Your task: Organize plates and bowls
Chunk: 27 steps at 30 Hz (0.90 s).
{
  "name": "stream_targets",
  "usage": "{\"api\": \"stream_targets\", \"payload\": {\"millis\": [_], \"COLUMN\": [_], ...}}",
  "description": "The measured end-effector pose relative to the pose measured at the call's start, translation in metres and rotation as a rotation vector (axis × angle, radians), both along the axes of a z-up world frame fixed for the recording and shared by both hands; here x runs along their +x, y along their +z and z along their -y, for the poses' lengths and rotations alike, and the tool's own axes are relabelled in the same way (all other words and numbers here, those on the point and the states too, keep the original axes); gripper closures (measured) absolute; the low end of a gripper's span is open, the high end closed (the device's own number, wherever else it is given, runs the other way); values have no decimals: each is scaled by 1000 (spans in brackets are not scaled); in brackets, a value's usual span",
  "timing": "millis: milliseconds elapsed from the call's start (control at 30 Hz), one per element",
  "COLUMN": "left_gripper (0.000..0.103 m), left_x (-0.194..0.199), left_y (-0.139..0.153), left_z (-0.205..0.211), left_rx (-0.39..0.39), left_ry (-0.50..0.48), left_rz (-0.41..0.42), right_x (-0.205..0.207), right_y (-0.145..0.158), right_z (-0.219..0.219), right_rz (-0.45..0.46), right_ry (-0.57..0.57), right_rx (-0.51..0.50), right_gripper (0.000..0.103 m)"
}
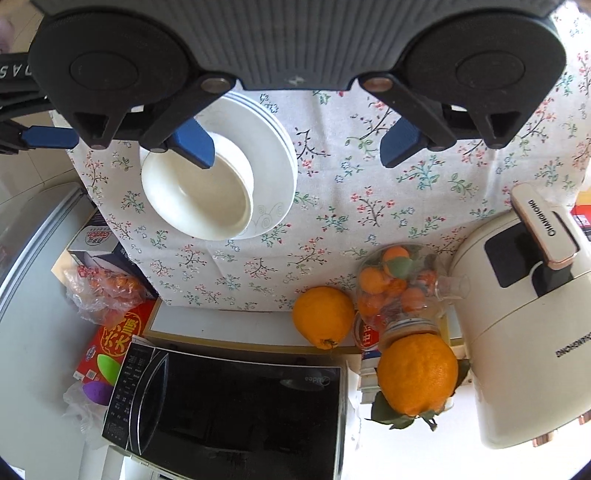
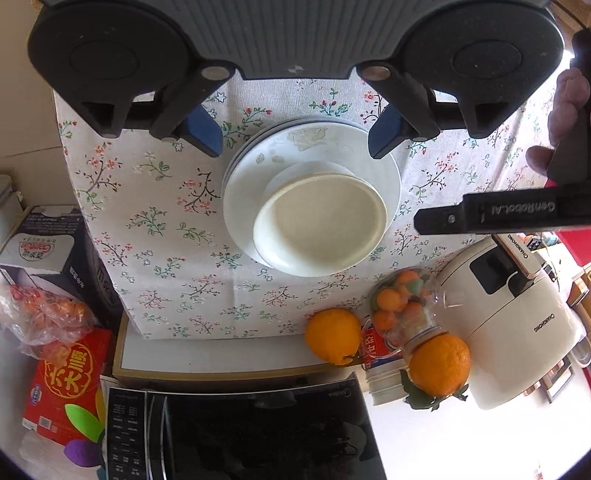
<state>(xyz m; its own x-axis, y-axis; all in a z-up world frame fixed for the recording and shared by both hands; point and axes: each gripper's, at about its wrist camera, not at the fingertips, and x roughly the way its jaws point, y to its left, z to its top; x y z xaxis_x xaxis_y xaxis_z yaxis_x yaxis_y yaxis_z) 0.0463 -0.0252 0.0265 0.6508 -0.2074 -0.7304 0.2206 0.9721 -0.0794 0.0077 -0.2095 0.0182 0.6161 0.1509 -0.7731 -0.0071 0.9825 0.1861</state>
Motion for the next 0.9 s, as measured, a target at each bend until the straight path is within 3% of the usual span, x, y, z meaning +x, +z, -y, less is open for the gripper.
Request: {"api": "stream_targets", "payload": {"millis": [167,367,633,900], "left_gripper": [0,0,0,0], "left_x": [-26,-40,-43,-47], "left_y": [1,-10,-19,-18], "left_z": [-7,-7,-2,1], "left_rx": [60,76,146,151], "left_ry": [56,77,123,125], "left_rz": [2,-42,-51,-34], "right_x": [-20,-42,-38,-33], "right_y": [6,3,-4,-13], "right_z": [-5,-12,-16,-16], "right_rz": [-32,11,15,-14], "right_ry": [-71,-108,-113,-116], "right_rx": [-23,-51,-93,-99], "right_gripper": [15,11,11,11]}}
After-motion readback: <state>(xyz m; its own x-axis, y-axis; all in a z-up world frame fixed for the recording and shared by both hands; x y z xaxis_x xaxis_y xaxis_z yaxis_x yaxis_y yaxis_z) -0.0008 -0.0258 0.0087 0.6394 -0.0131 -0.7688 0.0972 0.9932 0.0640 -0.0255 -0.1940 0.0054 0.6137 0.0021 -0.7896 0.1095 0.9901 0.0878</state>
